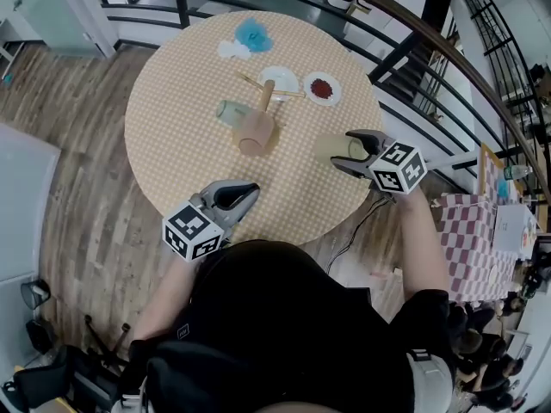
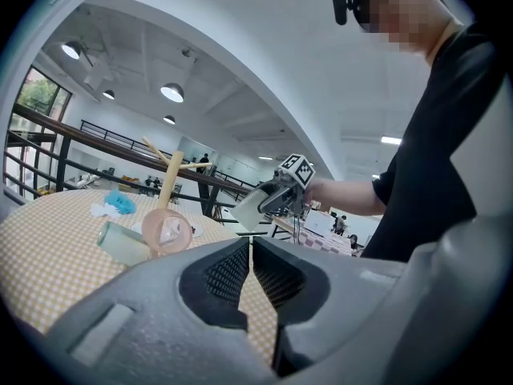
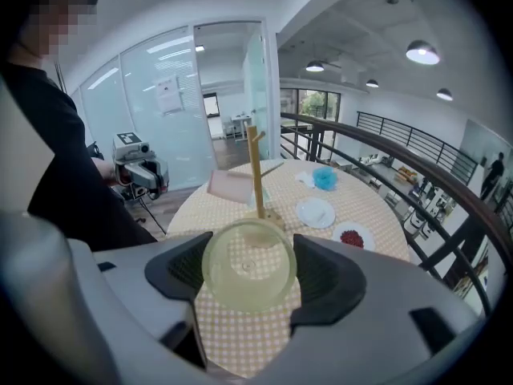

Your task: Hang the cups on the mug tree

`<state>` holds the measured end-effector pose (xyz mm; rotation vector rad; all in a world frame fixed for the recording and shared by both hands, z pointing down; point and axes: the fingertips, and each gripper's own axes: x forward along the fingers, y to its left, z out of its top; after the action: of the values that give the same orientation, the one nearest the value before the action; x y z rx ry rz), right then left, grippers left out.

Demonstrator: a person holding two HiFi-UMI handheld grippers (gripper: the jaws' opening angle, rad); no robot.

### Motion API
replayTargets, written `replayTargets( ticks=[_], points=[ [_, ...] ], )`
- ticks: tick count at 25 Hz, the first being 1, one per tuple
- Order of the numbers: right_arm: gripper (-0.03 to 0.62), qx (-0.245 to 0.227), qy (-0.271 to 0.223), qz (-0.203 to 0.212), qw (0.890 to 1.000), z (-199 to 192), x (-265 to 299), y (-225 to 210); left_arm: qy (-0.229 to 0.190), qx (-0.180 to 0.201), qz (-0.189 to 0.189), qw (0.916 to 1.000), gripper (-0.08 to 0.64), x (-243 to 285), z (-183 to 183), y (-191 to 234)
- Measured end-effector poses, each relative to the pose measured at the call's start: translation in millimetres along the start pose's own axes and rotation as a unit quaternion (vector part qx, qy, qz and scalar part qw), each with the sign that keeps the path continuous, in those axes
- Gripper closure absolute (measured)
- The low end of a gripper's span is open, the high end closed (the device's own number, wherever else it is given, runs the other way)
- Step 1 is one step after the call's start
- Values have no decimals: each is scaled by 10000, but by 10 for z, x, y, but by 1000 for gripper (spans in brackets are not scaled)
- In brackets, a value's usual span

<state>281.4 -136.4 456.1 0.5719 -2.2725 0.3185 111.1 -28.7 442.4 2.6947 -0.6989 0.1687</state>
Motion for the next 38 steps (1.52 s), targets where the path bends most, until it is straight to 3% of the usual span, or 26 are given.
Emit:
replayTargets(
  ticks=[16,27,38],
  points=[
    [268,52,-1412,333,9894,935,-330,-105,-49,-159,214,9996,552,-121,-74,32],
    [268,59,-1791,564,9822,1210,-358,-118,-88,-203,321,9992,554,-162,-92,35],
    [268,-105,-1771,698,9817,1315,-208,-119,-101,-273,457,9985,554,-211,-125,82]
  ],
)
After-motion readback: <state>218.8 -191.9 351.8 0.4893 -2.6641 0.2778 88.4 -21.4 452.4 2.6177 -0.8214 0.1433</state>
